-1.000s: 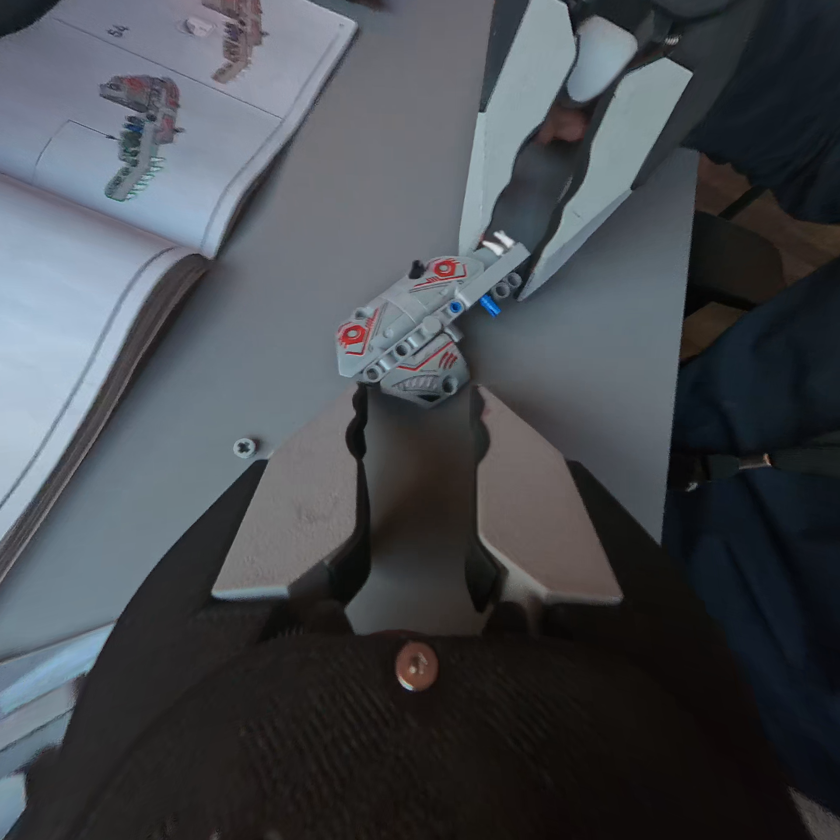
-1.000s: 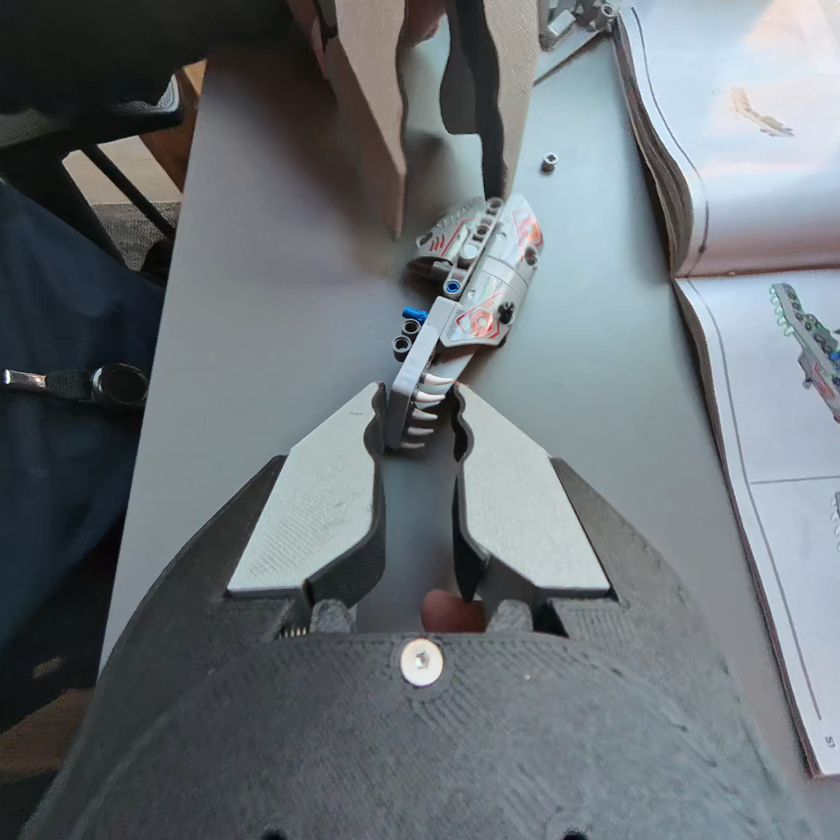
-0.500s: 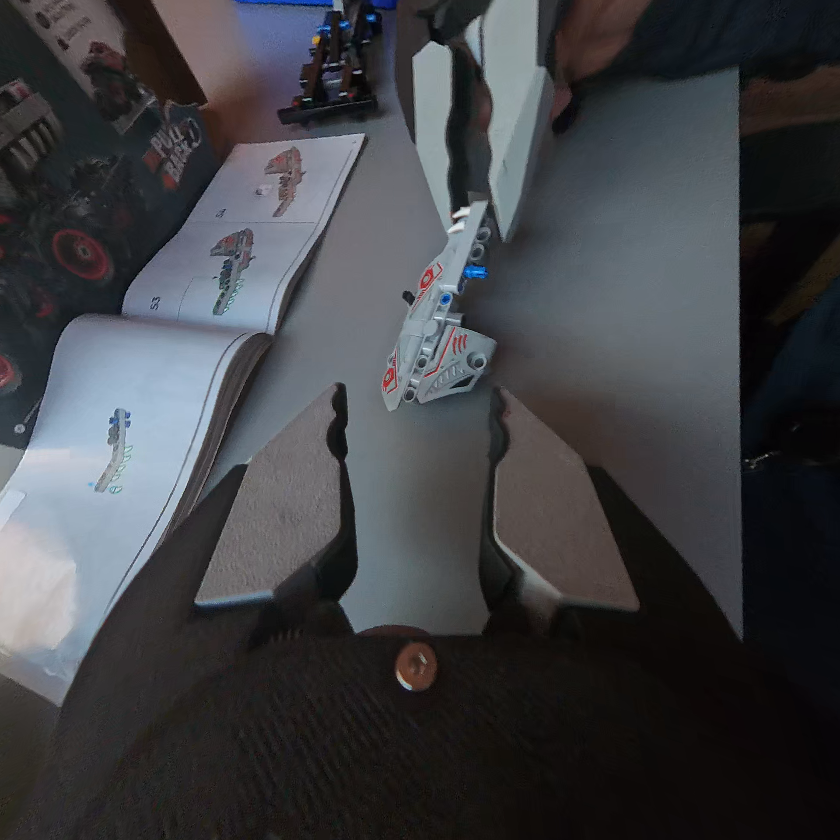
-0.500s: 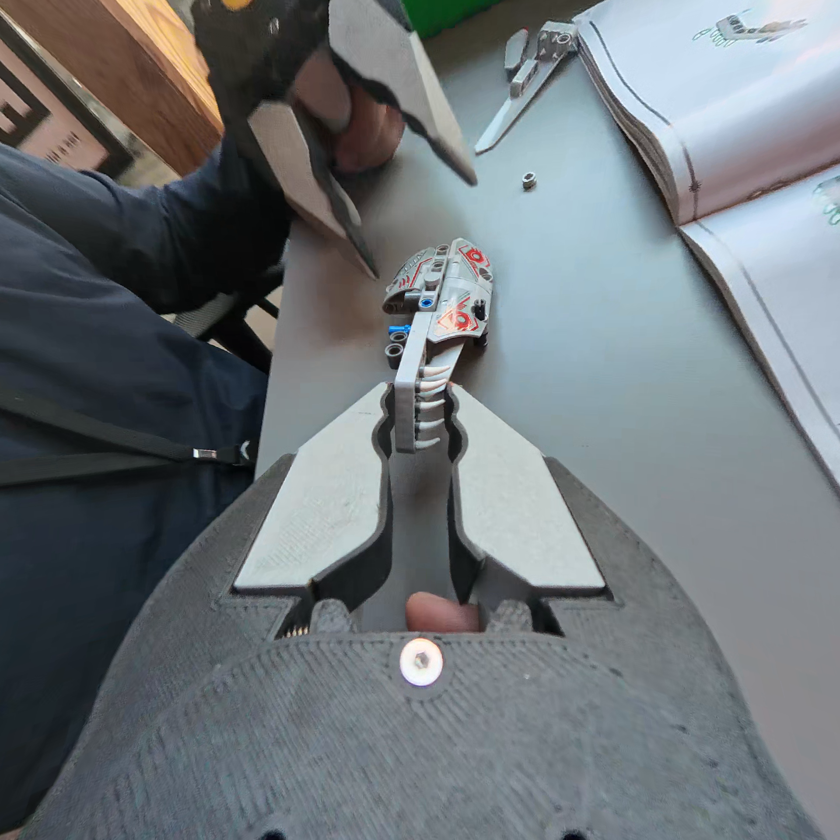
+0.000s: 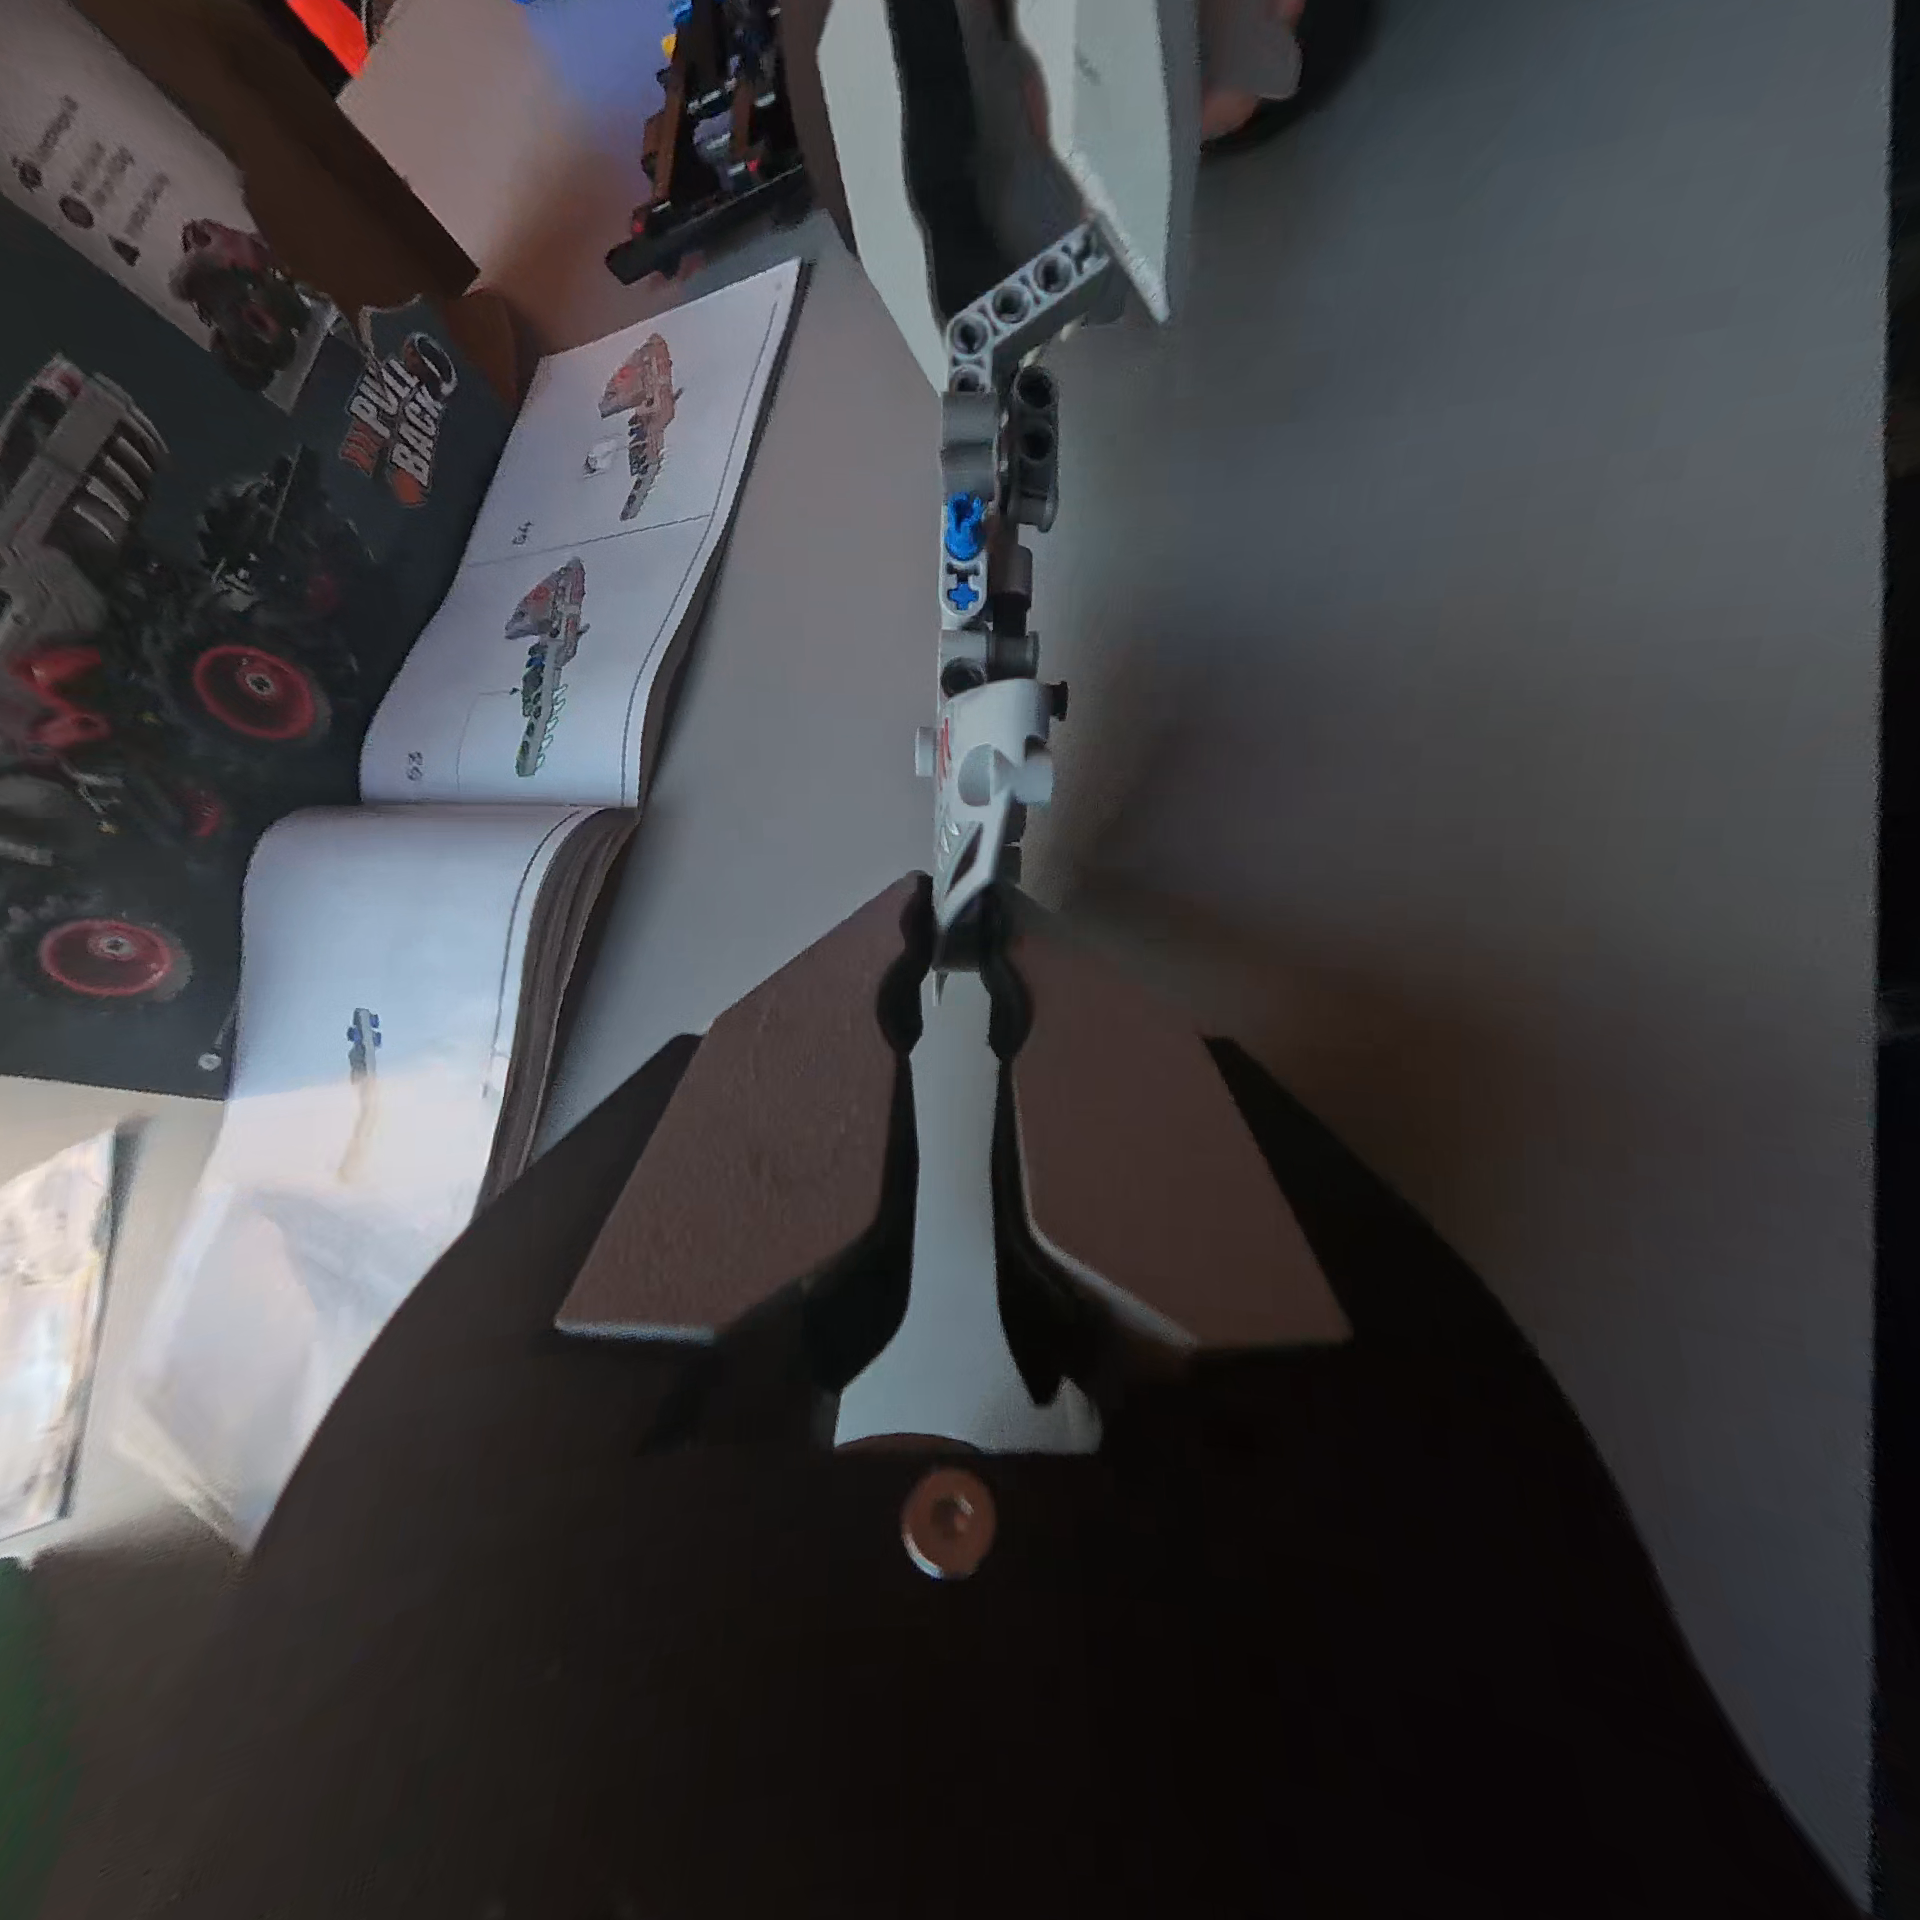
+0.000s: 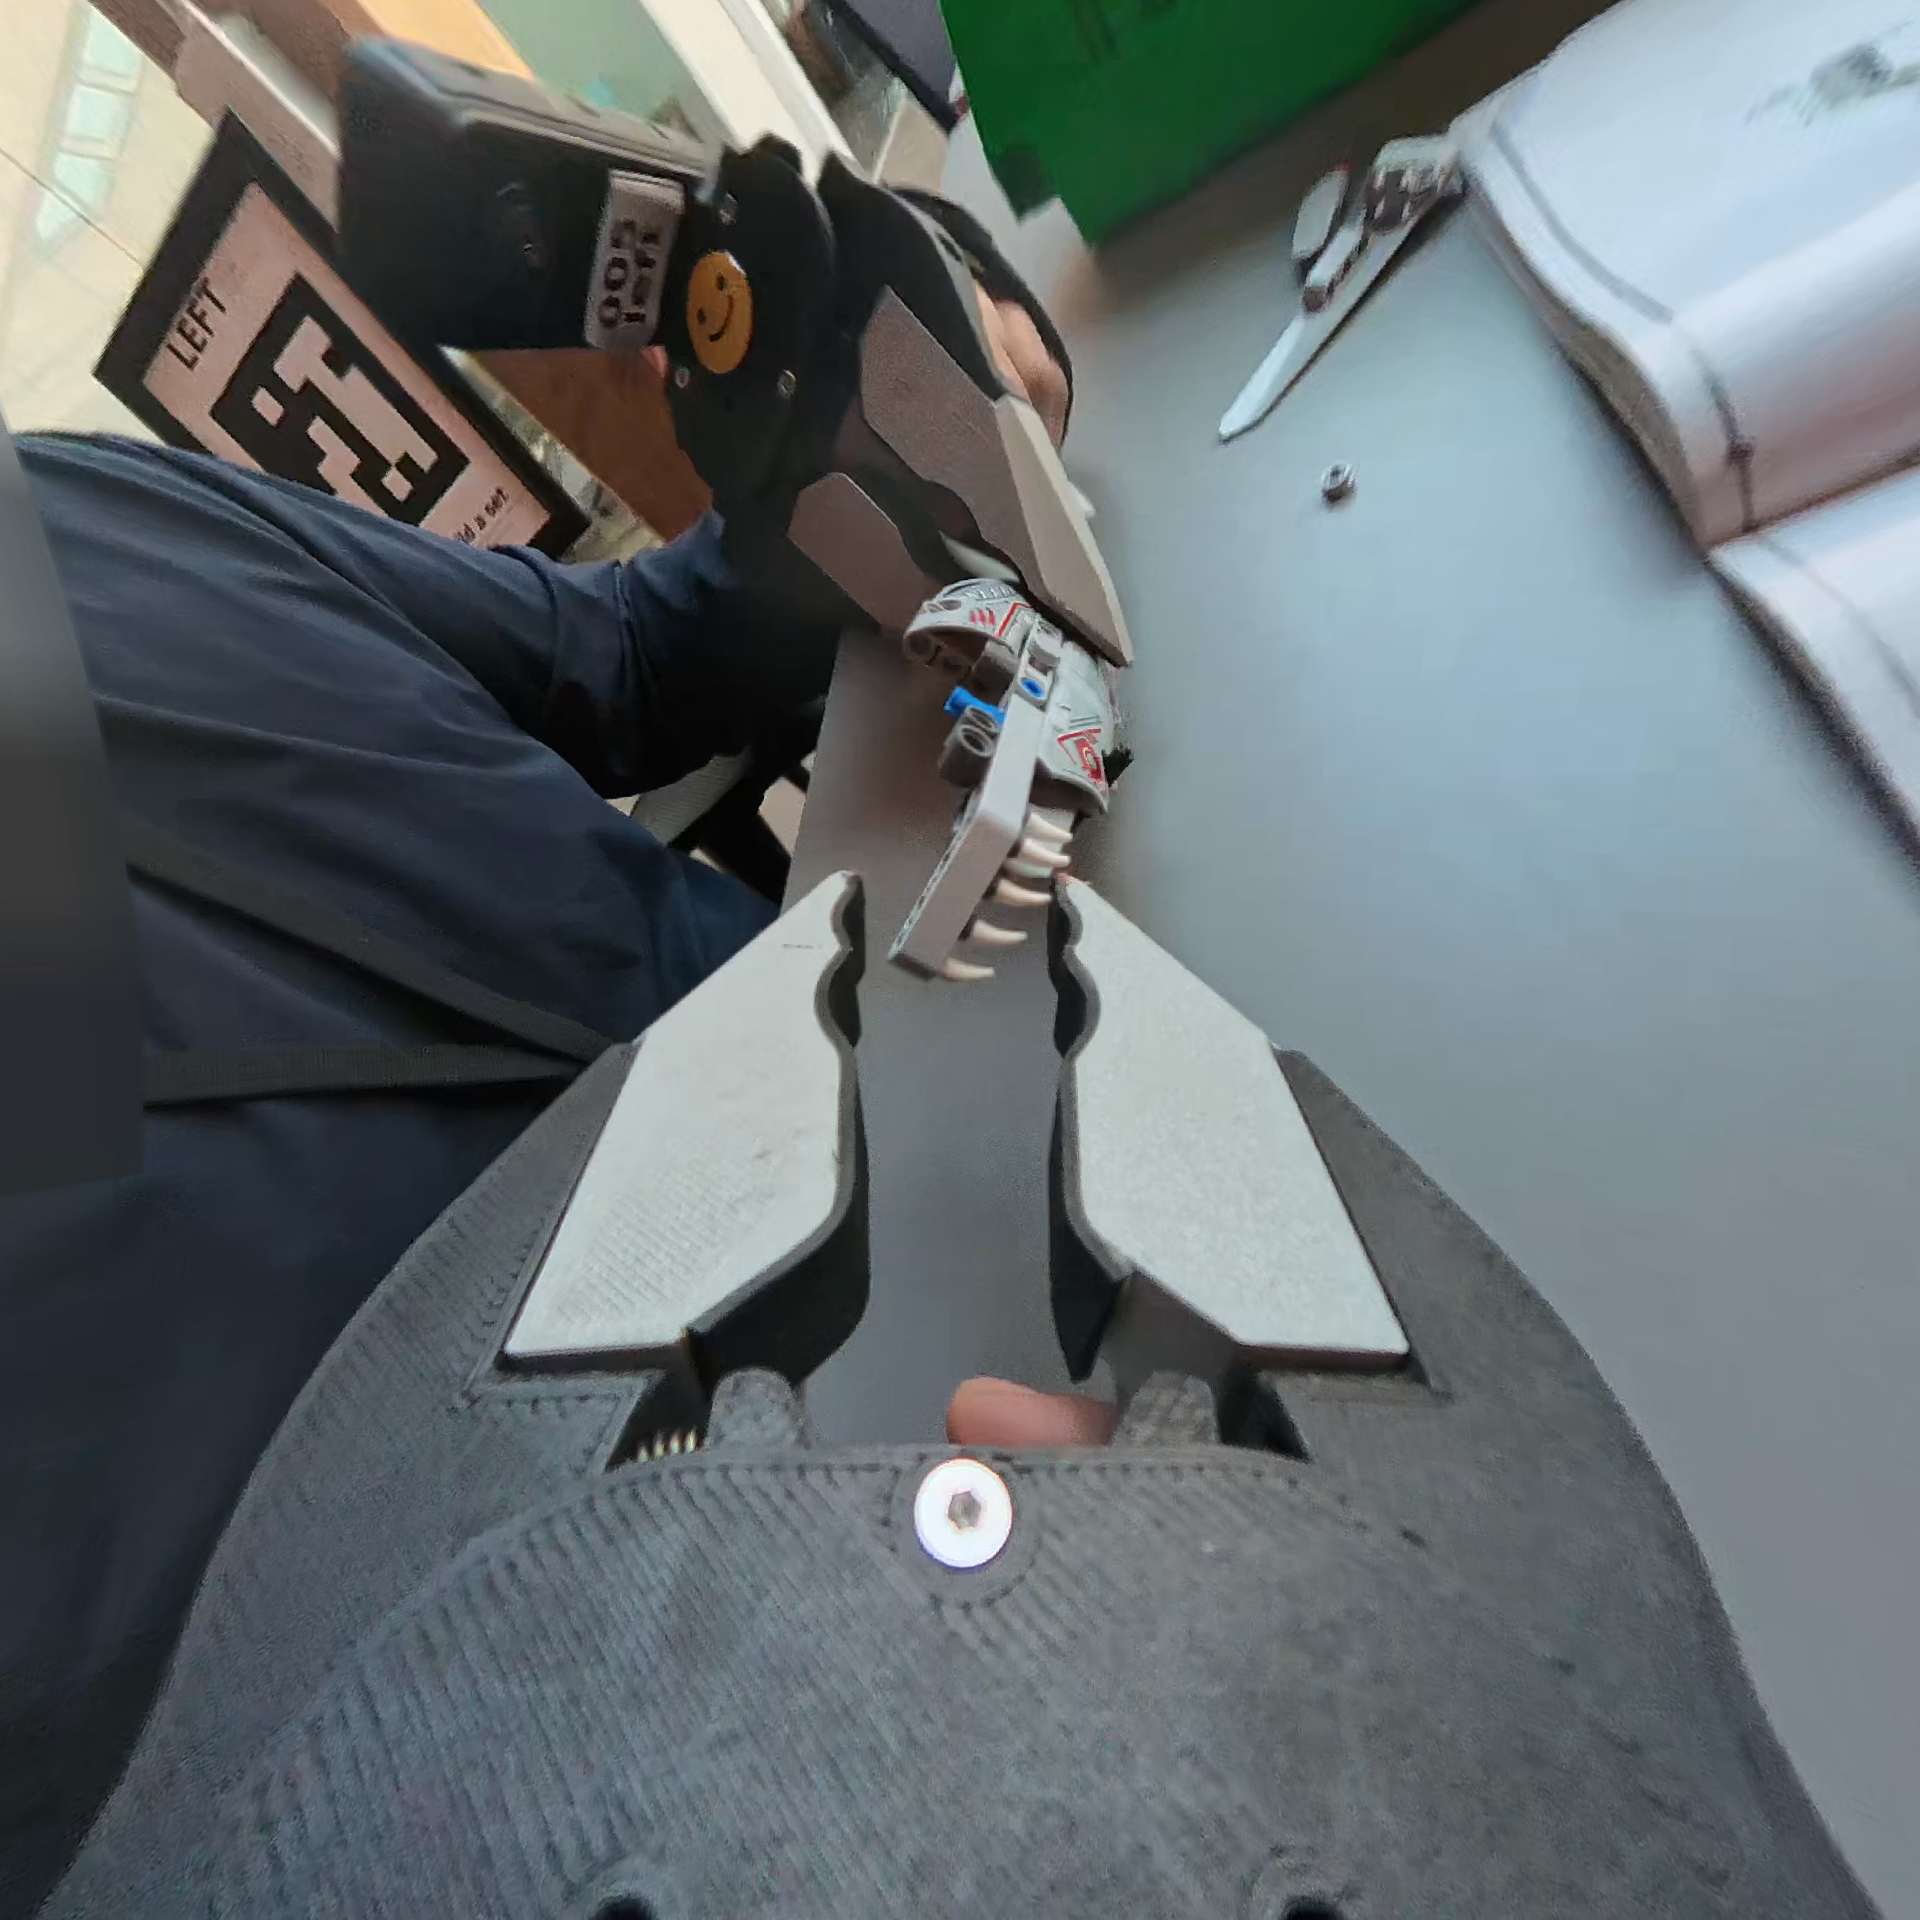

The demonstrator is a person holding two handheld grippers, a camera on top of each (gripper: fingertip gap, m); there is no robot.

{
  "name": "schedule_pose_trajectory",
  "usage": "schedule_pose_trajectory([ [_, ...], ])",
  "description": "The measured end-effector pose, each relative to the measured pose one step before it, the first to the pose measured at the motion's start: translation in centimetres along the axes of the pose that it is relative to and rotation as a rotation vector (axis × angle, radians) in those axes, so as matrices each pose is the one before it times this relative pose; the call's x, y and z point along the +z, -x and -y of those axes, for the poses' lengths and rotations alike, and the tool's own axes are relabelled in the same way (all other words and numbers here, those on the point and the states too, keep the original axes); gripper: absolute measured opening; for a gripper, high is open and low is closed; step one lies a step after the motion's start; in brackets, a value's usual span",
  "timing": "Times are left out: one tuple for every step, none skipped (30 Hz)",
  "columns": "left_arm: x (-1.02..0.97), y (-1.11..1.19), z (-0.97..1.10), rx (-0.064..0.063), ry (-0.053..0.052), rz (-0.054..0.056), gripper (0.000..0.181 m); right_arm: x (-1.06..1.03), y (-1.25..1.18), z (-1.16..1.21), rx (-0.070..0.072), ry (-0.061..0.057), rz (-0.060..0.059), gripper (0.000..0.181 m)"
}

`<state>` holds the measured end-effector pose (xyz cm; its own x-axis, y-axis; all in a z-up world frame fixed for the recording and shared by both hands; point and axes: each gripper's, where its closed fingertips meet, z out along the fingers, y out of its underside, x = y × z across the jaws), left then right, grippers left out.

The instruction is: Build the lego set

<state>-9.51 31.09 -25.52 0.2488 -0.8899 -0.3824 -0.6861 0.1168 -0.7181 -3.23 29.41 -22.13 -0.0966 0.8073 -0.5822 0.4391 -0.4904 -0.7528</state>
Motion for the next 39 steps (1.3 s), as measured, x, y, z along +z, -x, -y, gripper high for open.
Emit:
schedule_pose_trajectory([
  [-0.127,0.258,0.028,-0.0530,-0.0086,-0.0215,0.004,-0.444,-0.026,0.662,-0.0155,-0.0370,-0.0106,0.036],
  [-0.080,0.194,-0.077,-0.0575,-0.0016,-0.0296,0.005,-0.513,-0.100,0.693,-0.0136,-0.0386,-0.0139,0.040],
  [-0.030,0.114,-0.213,-0.0616,0.0078,-0.0364,0.005,-0.528,-0.165,0.653,-0.0144,-0.0356,-0.0177,0.044],
  [0.013,0.108,-0.244,-0.0594,0.0108,-0.0356,0.005,-0.522,-0.292,0.595,-0.0170,-0.0305,-0.0262,0.046],
  [0.013,0.119,-0.156,-0.0518,0.0066,-0.0289,0.005,-0.514,-0.369,0.543,-0.0172,-0.0290,-0.0315,0.047],
  [-0.026,0.117,-0.019,-0.0376,-0.0016,-0.0204,0.005,-0.455,-0.325,0.485,-0.0132,-0.0275,-0.0263,0.049],
  [-0.044,0.041,0.069,-0.0254,-0.0063,-0.0176,0.005,-0.388,-0.232,0.354,-0.0081,-0.0200,-0.0165,0.049],
  [-0.061,-0.031,0.120,-0.0174,-0.0089,-0.0166,0.005,-0.267,-0.195,0.157,-0.0069,-0.0077,-0.0125,0.048],
  [-0.036,0.022,0.043,-0.0117,-0.0046,-0.0071,0.005,-0.146,-0.197,-0.015,-0.0105,0.0023,-0.0151,0.048],
  [0.000,0.123,-0.025,-0.0082,0.0006,0.0036,0.005,-0.039,-0.245,-0.163,-0.0138,0.0098,-0.0189,0.047],
  [0.036,0.068,-0.037,-0.0039,0.0035,0.0021,0.005,0.086,-0.284,-0.326,-0.0121,0.0190,-0.0221,0.045],
  [0.038,0.012,-0.041,0.0006,0.0037,0.0020,0.005,0.177,-0.310,-0.399,-0.0084,0.0232,-0.0227,0.045],
  [0.042,0.017,-0.035,0.0021,0.0033,0.0031,0.005,0.200,-0.210,-0.346,-0.0062,0.0194,-0.0163,0.044],
  [0.001,0.027,-0.006,0.0043,0.0004,0.0052,0.005,0.197,-0.061,-0.262,-0.0042,0.0152,-0.0054,0.045],
  [-0.029,0.061,0.050,0.0066,-0.0029,0.0094,0.005,0.155,0.033,-0.214,-0.0021,0.0123,0.0007,0.045],
  [-0.025,0.093,0.046,0.0063,-0.0034,0.0109,0.005,0.087,0.001,-0.113,-0.0029,0.0072,-0.0015,0.045],
  [-0.045,0.070,0.048,0.0045,-0.0038,0.0080,0.005,0.016,-0.062,-0.038,-0.0049,0.0029,-0.0059,0.045],
  [-0.062,0.158,0.115,0.0066,-0.0084,0.0138,0.005,-0.039,-0.083,-0.002,-0.0045,0.0011,-0.0073,0.046],
  [-0.109,0.219,0.189,0.0124,-0.0130,0.0196,0.005,-0.076,-0.086,0.030,-0.0024,-0.0010,-0.0064,0.045],
  [-0.089,0.217,0.114,0.0162,-0.0087,0.0213,0.005,-0.102,-0.077,0.064,-0.0008,-0.0032,-0.0051,0.046],
  [-0.053,0.233,0.060,0.0150,-0.0043,0.0241,0.005,-0.101,-0.093,0.075,0.0000,-0.0034,-0.0053,0.046],
  [-0.028,0.256,0.027,0.0105,-0.0009,0.0264,0.005,-0.093,-0.107,0.039,-0.0001,-0.0021,-0.0065,0.046],
  [-0.011,0.283,0.018,0.0091,-0.0001,0.0307,0.005,-0.072,-0.122,0.001,-0.0017,0.0007,-0.0074,0.046],
  [-0.010,0.159,0.002,0.0149,0.0006,0.0271,0.005,-0.036,-0.115,-0.081,-0.0043,0.0050,-0.0081,0.045],
  [-0.010,-0.001,-0.009,0.0220,0.0017,0.0206,0.005,0.018,-0.108,-0.132,-0.0059,0.0088,-0.0084,0.045],
  [0.000,-0.078,-0.072,0.0232,0.0066,0.0172,0.005,0.044,-0.094,-0.175,-0.0055,0.0106,-0.0079,0.045],
  [0.005,-0.075,-0.079,0.0205,0.0068,0.0184,0.005,0.087,-0.048,-0.182,-0.0046,0.0109,-0.0051,0.045],
  [-0.042,-0.081,0.042,0.0165,-0.0008,0.0164,0.005,0.108,0.016,-0.197,-0.0030,0.0117,-0.0005,0.045],
  [-0.042,-0.116,0.024,0.0053,0.0008,0.0094,0.005,0.145,0.061,-0.242,-0.0013,0.0140,0.0030,0.045],
  [-0.038,-0.095,0.003,-0.0092,0.0036,0.0051,0.005,0.169,0.121,-0.285,-0.0025,0.0175,0.0064,0.045],
  [-0.027,-0.094,-0.006,-0.0179,0.0041,0.0018,0.005,0.220,0.245,-0.352,-0.0067,0.0218,0.0119,0.044],
  [-0.056,-0.098,0.026,-0.0212,0.0032,0.0018,0.005,0.275,0.409,-0.428,-0.0127,0.0269,0.0199,0.042],
  [-0.050,0.015,0.012,-0.0202,0.0040,0.0101,0.005,0.360,0.683,-0.496,-0.0218,0.0327,0.0319,0.041],
  [-0.070,0.139,0.023,-0.0112,0.0027,0.0234,0.005,0.490,0.901,-0.546,-0.0322,0.0379,0.0391,0.038],
  [-0.067,0.151,0.052,0.0028,0.0008,0.0301,0.005,0.586,0.737,-0.495,-0.0377,0.0386,0.0231,0.035],
  [-0.055,0.114,-0.006,0.0052,0.0111,0.0346,0.005,0.621,0.178,-0.320,-0.0323,0.0306,-0.0145,0.032],
  [-0.033,-0.013,-0.043,0.0003,0.0219,0.0339,0.006,0.558,-0.141,-0.135,-0.0185,0.0214,-0.0305,0.030],
  [-0.061,-0.242,0.090,-0.0122,0.0200,0.0252,0.007,0.444,0.149,0.050,-0.0054,0.0117,-0.0030,0.026],
  [-0.083,-0.789,0.237,-0.0184,0.0129,-0.0084,0.007,0.299,0.384,0.265,0.0079,-0.0036,0.0223,0.026],
])
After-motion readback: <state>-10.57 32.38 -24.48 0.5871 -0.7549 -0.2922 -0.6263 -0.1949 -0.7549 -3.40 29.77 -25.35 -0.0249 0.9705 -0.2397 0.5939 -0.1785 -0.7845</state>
